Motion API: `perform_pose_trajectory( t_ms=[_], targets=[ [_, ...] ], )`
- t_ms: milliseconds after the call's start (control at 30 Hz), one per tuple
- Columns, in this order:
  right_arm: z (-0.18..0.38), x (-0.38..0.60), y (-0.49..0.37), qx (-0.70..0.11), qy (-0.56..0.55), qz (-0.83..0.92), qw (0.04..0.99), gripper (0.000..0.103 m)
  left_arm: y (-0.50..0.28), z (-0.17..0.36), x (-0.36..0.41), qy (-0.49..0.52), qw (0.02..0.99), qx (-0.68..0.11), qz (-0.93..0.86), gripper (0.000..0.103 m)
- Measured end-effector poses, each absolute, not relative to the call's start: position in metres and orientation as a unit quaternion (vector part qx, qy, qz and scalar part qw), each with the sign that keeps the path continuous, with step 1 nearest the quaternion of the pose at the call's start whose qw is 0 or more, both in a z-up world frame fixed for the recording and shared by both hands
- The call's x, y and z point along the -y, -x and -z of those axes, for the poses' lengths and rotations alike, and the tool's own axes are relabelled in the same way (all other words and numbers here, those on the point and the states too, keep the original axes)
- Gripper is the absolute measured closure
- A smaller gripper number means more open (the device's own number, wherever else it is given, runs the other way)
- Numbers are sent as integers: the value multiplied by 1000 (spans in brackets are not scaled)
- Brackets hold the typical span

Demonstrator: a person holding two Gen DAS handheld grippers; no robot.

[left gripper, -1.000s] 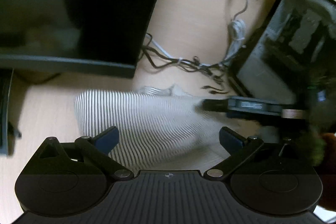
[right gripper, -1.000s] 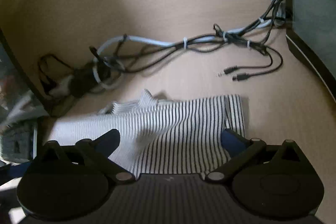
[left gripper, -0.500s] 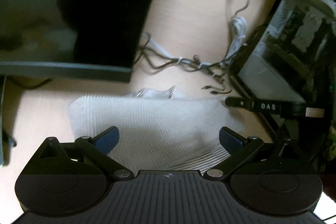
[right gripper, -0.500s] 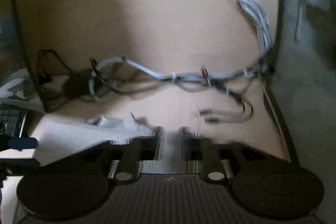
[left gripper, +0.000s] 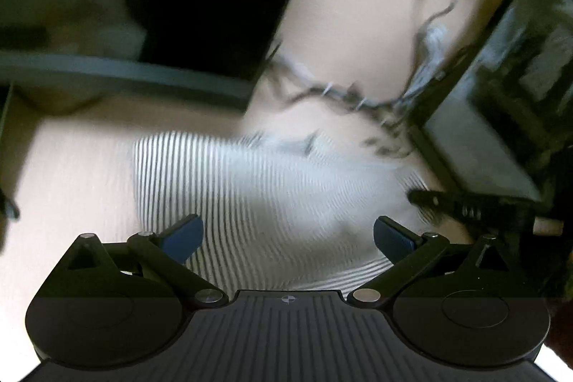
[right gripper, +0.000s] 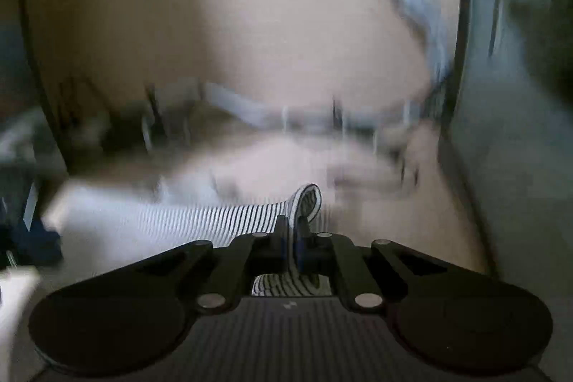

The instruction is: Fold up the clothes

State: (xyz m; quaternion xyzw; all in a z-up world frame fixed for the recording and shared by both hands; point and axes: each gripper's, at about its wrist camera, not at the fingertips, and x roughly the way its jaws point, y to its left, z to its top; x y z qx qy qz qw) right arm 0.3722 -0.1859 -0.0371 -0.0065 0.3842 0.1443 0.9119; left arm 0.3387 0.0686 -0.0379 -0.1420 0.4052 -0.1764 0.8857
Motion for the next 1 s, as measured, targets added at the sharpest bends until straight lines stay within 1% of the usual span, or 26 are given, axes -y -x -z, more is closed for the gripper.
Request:
perform_pose_trajectory(
  t_ms=[33,67,133,233,267,333,467,533,567,600,633,667,767,900,933,1000],
  targets=[
    [46,187,-372,-391,16,-140,910,89,-341,42,-69,138,885,-409,175,0],
    [48,187,-372,-393,21,-135,909,86,-340,42,-68,130,887,-407,177,0],
    [32,188,-372,-381,15,-130,915,84,-340,41,-67,125,888,-405,179,0],
    [-5,178,-379,-326,2,-158,932,75,-339,41,-71,134,887,-404,178,0],
    [-12,173,-385,-319,-2,-175,931,75,-337,39,-71,140,887,-403,175,0],
    [-9,159,-406,-337,-26,-208,918,75,-331,33,-76,153,888,-401,166,0],
    [27,120,-448,-385,-16,-233,893,75,-311,18,-97,169,894,-391,138,0],
    [45,110,-456,-396,-1,-238,887,75,-298,12,-112,179,898,-385,118,0],
    [53,106,-458,-399,5,-240,885,77,-290,9,-124,188,899,-382,102,0],
    [61,103,-460,-402,12,-242,883,82,-285,7,-133,194,899,-381,91,0],
    [65,101,-460,-402,17,-244,882,94,-280,6,-144,203,899,-380,78,0],
    [64,101,-457,-401,16,-245,883,97,-274,5,-157,212,898,-379,66,0],
    [38,109,-437,-368,6,-250,896,98,-264,6,-184,234,894,-380,44,0],
    [-16,128,-368,-317,-1,-270,909,98,-252,1,-215,272,887,-371,50,0],
    [-23,134,-346,-314,-6,-269,910,98,-251,-1,-219,275,887,-367,56,0],
    [-21,144,-306,-333,-30,-263,905,98,-254,-9,-218,273,890,-359,72,0]
  ],
)
